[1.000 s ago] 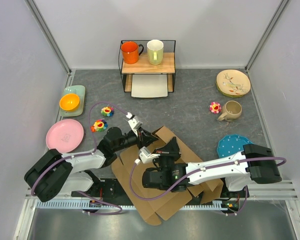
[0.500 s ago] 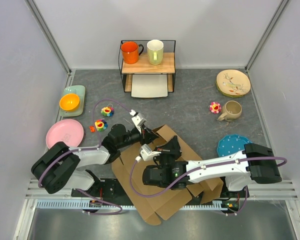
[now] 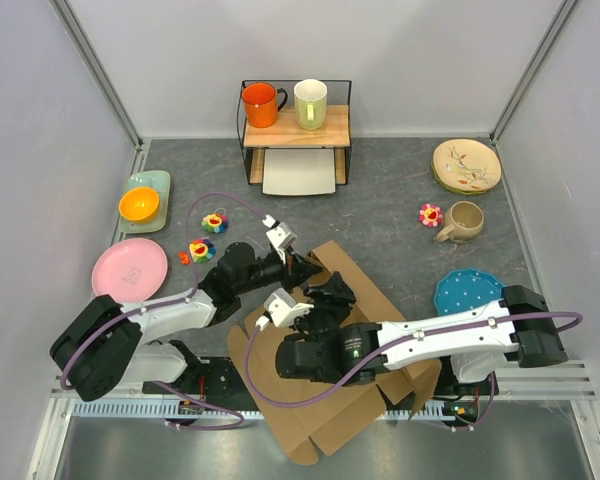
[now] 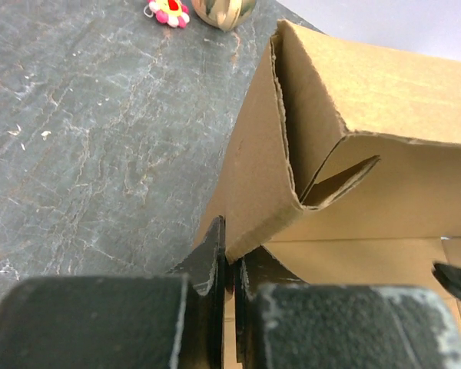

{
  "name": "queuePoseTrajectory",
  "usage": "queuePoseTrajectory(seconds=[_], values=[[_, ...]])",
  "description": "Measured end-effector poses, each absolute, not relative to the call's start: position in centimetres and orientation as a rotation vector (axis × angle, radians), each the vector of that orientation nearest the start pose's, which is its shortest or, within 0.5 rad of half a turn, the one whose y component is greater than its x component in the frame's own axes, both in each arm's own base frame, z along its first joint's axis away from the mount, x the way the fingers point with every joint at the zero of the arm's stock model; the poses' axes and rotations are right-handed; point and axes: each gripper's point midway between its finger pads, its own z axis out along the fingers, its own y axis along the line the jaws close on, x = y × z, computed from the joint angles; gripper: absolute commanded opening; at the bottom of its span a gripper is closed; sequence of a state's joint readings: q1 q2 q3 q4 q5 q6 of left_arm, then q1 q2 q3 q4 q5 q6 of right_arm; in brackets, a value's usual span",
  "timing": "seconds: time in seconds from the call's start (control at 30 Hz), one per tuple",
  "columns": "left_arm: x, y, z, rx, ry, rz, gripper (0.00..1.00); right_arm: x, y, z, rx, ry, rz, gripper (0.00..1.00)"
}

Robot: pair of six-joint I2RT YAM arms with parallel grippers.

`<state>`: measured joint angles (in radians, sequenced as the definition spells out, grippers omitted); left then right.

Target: Fold the paper box

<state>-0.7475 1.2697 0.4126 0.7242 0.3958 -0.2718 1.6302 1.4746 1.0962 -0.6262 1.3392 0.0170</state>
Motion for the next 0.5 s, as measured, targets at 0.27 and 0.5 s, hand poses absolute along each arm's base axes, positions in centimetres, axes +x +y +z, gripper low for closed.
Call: queuePoseTrajectory(seconds=[0.27,0.5], values=[[22.3,-30.0,16.0,0.705,1.685,-1.013,0.02,13.4,30.2,26.1,-0.955,1.522,-0.372,0.98],[22.9,-28.9,16.5,0.678,1.73,-0.933,0.02,12.4,29.9,29.8,-0.833,1.558,-0.177,0.98]])
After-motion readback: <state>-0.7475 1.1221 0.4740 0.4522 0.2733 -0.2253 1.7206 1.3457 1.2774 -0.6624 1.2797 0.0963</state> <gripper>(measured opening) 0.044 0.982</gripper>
